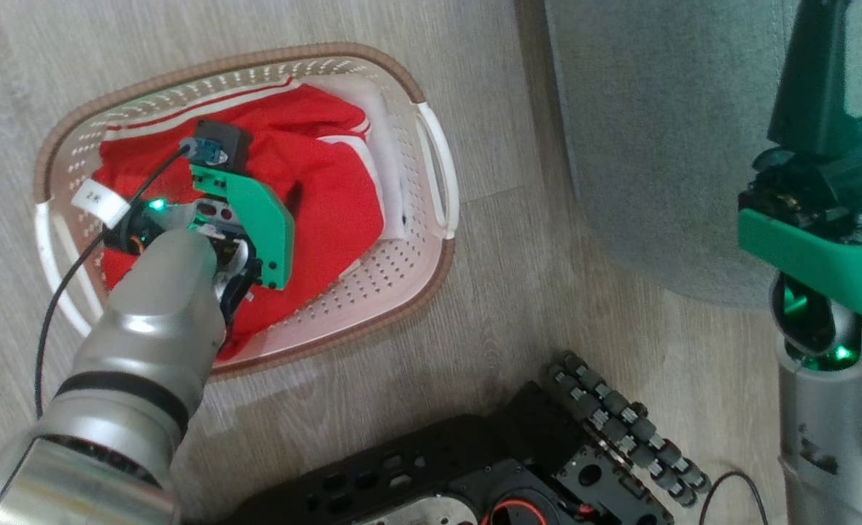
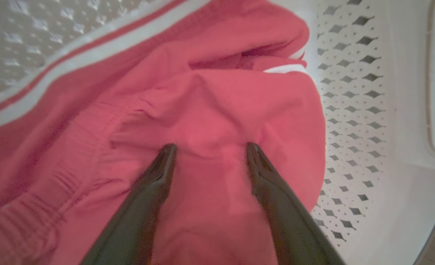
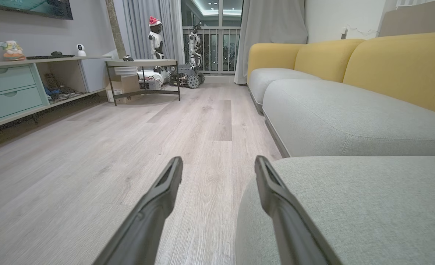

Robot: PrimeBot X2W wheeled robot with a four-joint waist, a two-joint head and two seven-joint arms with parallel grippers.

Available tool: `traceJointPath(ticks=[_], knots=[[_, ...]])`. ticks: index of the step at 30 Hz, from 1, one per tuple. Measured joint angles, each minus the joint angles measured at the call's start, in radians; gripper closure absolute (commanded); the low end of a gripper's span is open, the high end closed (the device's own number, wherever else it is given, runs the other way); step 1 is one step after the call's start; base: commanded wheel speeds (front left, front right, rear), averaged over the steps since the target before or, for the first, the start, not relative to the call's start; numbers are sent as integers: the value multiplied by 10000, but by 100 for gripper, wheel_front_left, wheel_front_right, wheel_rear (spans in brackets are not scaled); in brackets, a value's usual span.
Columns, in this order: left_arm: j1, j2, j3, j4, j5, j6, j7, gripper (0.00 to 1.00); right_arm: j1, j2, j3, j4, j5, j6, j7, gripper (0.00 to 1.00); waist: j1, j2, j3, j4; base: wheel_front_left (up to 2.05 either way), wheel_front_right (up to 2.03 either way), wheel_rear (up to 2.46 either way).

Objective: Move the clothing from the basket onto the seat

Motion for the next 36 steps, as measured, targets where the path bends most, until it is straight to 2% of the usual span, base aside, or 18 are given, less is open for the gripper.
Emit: traceJointPath(ticks=[4,10,11,12,13,14,24,36], knots=[[-74,33,-284,245,-40,0,663,0,0,2,52,-48,2,0,0,0,-2,0,140,-110,0,0,0],[-219,59,-481,353,-75,0,771,0,0,2,50,-96,79,0,0,0,-2,0,213,-133,0,0,0],[-219,59,-506,355,-138,0,771,7,0,2,48,-96,81,0,0,0,-2,0,212,-127,0,0,0],[-218,59,-527,357,-186,0,771,26,0,2,48,-96,81,0,0,0,-2,0,204,-118,0,0,0],[-218,63,-537,355,-240,0,767,66,0,2,48,-94,81,0,0,0,-2,0,190,-105,0,0,0],[-216,67,-562,355,-291,0,759,100,0,2,50,-94,81,0,0,0,-2,0,169,-94,0,0,0],[-55,52,-1009,-261,-1060,0,374,100,4,4,40,102,82,0,0,0,-2,0,-446,32,0,0,0],[1145,15,-1893,-1664,-2539,0,-527,100,393,4,-54,477,-17,0,0,0,-2,1,-2163,402,0,0,0]])
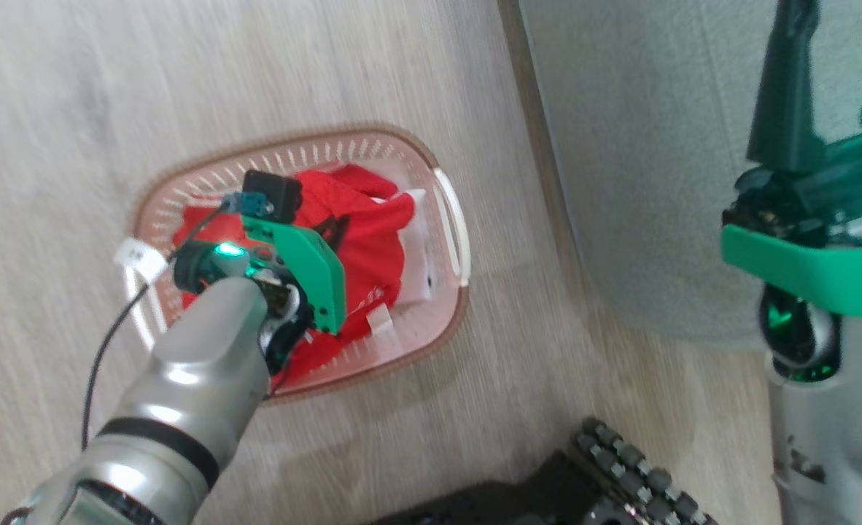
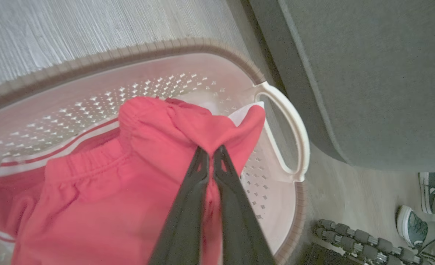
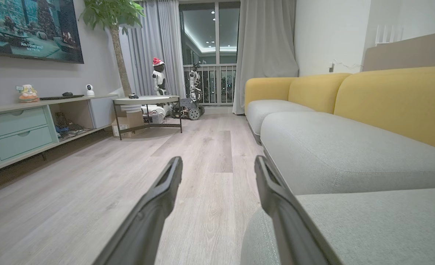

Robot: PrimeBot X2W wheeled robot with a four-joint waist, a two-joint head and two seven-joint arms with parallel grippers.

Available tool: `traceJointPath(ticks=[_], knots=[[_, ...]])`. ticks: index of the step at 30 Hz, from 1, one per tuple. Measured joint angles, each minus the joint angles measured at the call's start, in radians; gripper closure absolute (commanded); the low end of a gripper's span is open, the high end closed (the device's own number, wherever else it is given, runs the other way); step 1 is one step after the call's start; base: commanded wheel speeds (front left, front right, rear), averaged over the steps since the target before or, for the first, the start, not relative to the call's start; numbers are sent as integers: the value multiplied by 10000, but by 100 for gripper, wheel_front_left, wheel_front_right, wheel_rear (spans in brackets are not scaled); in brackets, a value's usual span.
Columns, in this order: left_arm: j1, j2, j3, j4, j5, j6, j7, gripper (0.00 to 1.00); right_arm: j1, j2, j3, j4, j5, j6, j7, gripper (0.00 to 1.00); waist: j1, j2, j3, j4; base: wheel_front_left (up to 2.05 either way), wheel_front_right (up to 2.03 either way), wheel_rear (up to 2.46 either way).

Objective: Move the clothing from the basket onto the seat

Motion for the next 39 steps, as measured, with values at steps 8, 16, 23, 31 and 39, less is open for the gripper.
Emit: traceJointPath(ticks=[8,16,23,31,39], knots=[[806,157,-623,-963,-803,0,-938,100,621,0,52,596,-242,0,0,0,0,0,-1592,360,0,0,0],[1526,236,-1018,-2044,-1329,0,-1685,100,1865,2,-17,1160,-437,0,0,0,0,0,-3298,827,0,0,0],[1871,326,-986,-3204,-1465,29,-2059,100,2682,-46,-8,1687,-263,0,0,0,-1,0,-4694,1365,0,0,0],[2200,658,-901,-5076,-1453,564,-2123,100,3723,-98,364,2364,226,0,2,0,-1,0,-6130,1808,0,0,0],[2051,1210,-573,-7480,-1438,1331,-1519,100,4404,-288,1135,2759,608,0,2,0,-1,0,-7126,2062,0,0,0]])
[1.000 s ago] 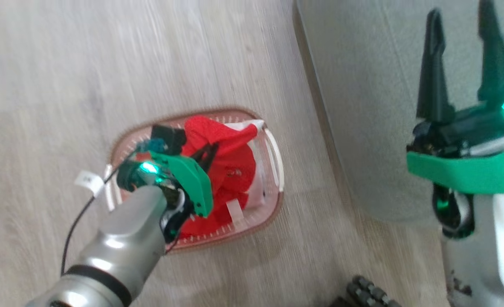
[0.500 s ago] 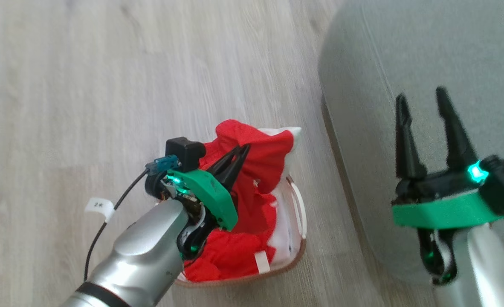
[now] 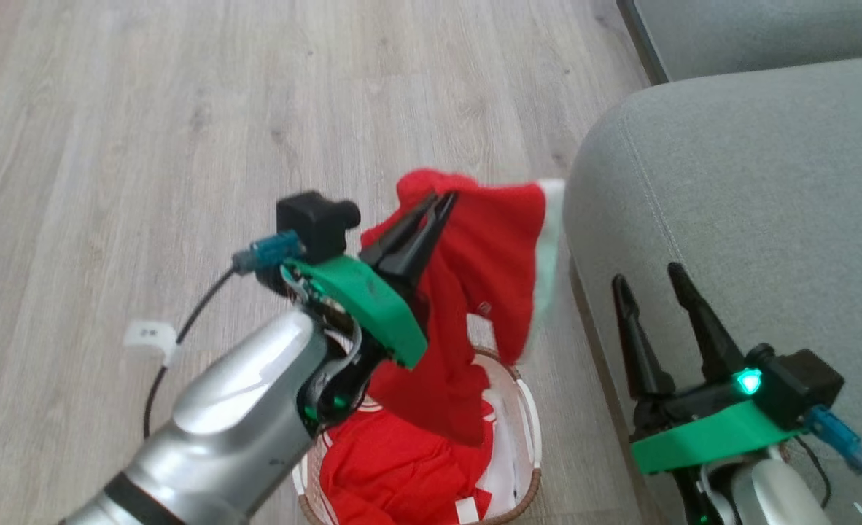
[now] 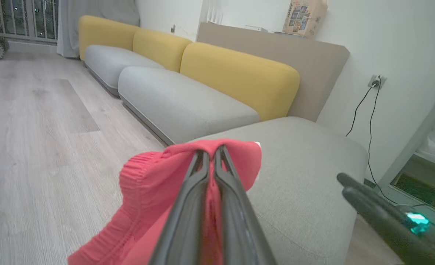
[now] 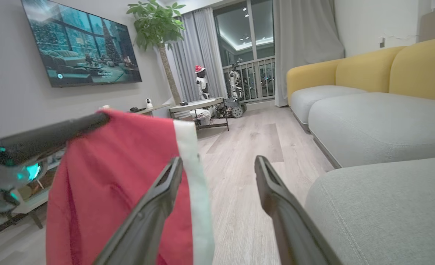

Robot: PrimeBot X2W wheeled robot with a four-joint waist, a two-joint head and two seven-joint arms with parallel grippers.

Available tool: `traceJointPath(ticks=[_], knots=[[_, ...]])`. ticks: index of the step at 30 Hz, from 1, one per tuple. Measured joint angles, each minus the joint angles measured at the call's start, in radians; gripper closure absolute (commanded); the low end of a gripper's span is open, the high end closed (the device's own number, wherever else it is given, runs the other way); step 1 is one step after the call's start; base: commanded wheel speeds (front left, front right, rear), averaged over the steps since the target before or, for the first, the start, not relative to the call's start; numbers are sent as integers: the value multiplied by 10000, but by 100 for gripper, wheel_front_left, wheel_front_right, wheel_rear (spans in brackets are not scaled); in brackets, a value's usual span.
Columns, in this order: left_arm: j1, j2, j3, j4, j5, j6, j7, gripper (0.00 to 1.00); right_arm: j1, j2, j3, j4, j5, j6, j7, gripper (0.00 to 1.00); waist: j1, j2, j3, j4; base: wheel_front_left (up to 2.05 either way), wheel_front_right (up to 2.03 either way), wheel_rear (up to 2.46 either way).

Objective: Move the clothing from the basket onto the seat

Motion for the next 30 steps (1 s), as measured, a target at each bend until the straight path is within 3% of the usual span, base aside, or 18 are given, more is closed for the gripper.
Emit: traceJointPath(ticks=[14,25,30], knots=[[-543,299,136,-1231,0,407,546,100,-26,-803,1129,412,627,0,2,0,0,0,85,43,0,0,0],[-777,169,-38,-1267,-2,261,681,100,-1564,-1944,2740,1760,1925,0,550,0,1,-1,313,357,0,0,0],[-828,-63,-153,-1329,-2,203,723,100,-2044,-2054,3246,2516,2337,0,679,0,1,-1,308,571,0,0,0]])
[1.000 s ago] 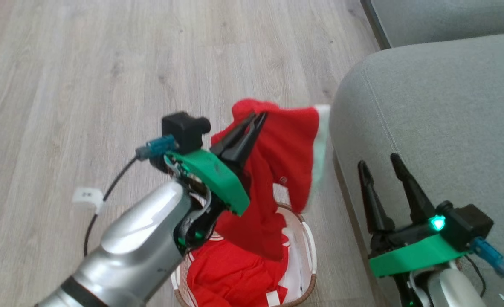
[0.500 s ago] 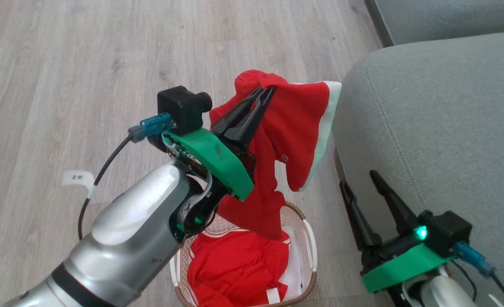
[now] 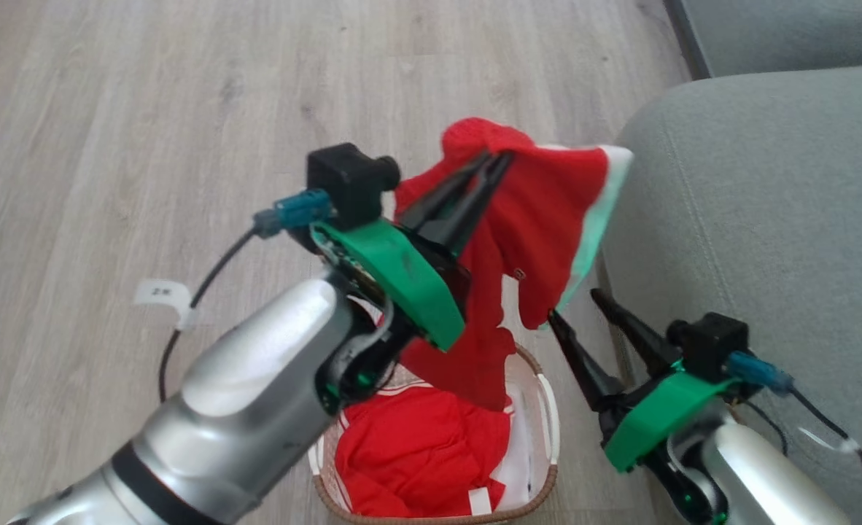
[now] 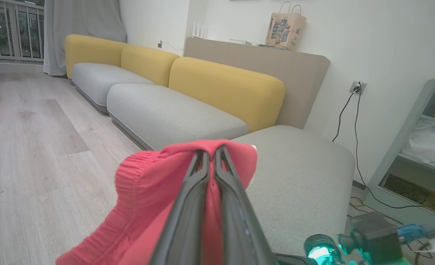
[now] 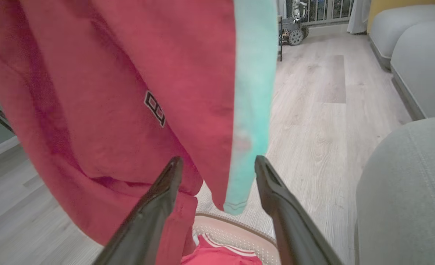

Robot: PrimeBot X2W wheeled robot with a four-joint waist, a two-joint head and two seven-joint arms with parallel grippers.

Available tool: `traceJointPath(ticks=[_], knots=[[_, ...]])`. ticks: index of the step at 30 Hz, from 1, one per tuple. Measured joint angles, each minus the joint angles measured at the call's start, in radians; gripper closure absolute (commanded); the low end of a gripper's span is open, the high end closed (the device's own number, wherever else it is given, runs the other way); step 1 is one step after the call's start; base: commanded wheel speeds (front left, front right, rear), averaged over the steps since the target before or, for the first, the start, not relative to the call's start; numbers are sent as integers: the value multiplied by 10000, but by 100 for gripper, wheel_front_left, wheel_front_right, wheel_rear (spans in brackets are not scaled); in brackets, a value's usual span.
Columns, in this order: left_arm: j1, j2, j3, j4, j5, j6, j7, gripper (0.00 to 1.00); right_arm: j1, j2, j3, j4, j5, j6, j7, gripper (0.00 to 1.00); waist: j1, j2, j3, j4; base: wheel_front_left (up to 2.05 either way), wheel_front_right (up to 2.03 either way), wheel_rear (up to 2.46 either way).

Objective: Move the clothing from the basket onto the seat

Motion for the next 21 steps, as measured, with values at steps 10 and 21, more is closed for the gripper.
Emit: traceJointPath(ticks=[10,21], knots=[[-168,-464,-535,-153,0,-234,174,100,-1382,-213,1455,1643,1055,0,69,0,0,0,-34,668,0,0,0],[-167,-821,-980,-134,-4,-466,349,100,-2723,366,2892,3072,1463,0,-476,0,0,0,-100,1245,0,0,0]])
